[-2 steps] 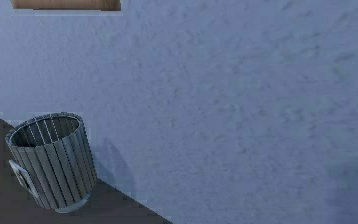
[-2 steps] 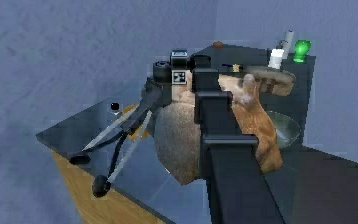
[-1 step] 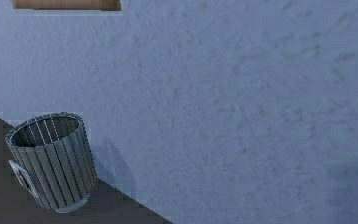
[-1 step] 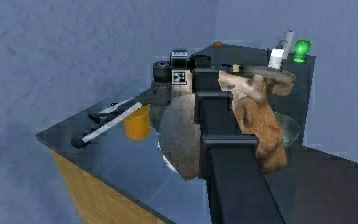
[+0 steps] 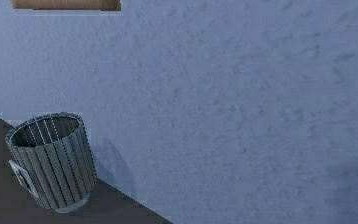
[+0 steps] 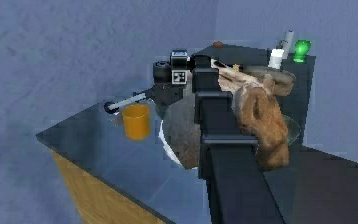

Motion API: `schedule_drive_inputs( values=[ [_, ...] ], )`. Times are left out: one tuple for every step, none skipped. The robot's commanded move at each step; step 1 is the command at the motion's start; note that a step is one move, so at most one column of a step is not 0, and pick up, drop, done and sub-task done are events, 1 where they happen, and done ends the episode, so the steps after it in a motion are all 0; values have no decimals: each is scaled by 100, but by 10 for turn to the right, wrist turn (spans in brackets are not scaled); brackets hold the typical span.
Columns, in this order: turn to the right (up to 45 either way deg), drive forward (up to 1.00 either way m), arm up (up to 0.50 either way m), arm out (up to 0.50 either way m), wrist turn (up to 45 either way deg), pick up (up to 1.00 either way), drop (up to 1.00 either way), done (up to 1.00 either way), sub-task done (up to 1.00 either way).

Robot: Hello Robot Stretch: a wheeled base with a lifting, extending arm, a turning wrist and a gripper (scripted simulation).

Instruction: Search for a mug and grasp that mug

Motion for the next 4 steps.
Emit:
schedule_drive_inputs(
  values=[
    [0, 0, 0, 0, 90, 0, 0, 0, 0],
    [0, 0, -16, 0, 0, 0, 0, 0, 0],
    [0, 0, 0, 0, 0, 100, 0, 0, 0],
    [0, 0, 10, 0, 0, 0, 0, 0, 0]
  ],
)
